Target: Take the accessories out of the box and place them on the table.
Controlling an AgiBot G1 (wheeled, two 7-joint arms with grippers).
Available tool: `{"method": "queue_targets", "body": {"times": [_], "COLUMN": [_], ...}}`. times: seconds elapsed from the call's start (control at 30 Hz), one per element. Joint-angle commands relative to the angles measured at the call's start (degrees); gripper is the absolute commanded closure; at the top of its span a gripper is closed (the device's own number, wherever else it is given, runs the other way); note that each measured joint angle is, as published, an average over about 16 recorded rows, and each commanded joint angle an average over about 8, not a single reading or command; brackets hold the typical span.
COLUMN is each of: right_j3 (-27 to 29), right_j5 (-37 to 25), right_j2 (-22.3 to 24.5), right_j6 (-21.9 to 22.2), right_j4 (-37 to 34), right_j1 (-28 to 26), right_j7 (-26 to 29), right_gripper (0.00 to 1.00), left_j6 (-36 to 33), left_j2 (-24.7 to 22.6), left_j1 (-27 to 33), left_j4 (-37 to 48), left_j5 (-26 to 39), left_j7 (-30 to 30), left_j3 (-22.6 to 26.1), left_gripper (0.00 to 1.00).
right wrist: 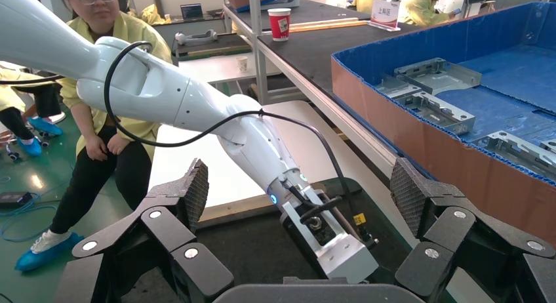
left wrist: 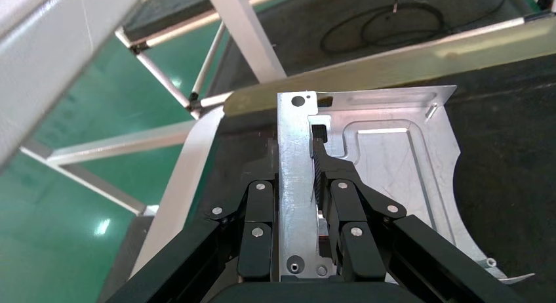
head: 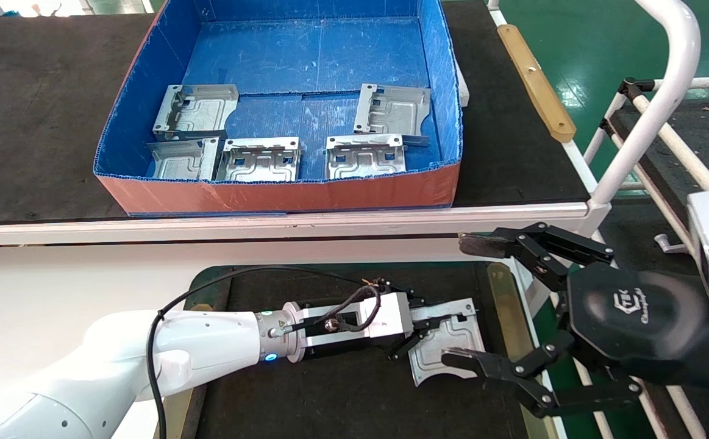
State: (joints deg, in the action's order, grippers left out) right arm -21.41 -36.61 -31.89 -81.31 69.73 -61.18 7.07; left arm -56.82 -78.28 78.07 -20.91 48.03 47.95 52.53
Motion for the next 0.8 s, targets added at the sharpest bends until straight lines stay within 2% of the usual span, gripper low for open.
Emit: {"method": "queue_targets", "body": {"times": [0.03, 0.07, 0.1, 0.8], "right_j3": [0.0, 0.0, 0.0, 0.0], "right_j5": [0.0, 0.0, 0.0, 0.0], "right_j2": [0.0, 0.0, 0.0, 0.0], "right_j6": [0.0, 0.0, 0.0, 0.0], "right_j4": [0.0, 0.0, 0.0, 0.0], "right_j1": [0.0, 0.0, 0.0, 0.0], "right_j7": [0.0, 0.0, 0.0, 0.0], "right_gripper": [0.0, 0.0, 0.0, 0.0], "left_j6": [0.7, 0.8, 0.9, 0.3], "left_j2": [0.0, 0.0, 0.0, 0.0], "left_j1": [0.0, 0.0, 0.0, 0.0], "left_j4": [0.0, 0.0, 0.0, 0.0], "left_j5": [-0.5, -0.6, -0.6, -0.2], "left_j7": [-0.3, -0.3, -0.4, -0.1], "left_j3": [0.6, 0.7, 0.8, 0.2], "left_gripper": [0.12, 0.02, 0.0, 0.0]}}
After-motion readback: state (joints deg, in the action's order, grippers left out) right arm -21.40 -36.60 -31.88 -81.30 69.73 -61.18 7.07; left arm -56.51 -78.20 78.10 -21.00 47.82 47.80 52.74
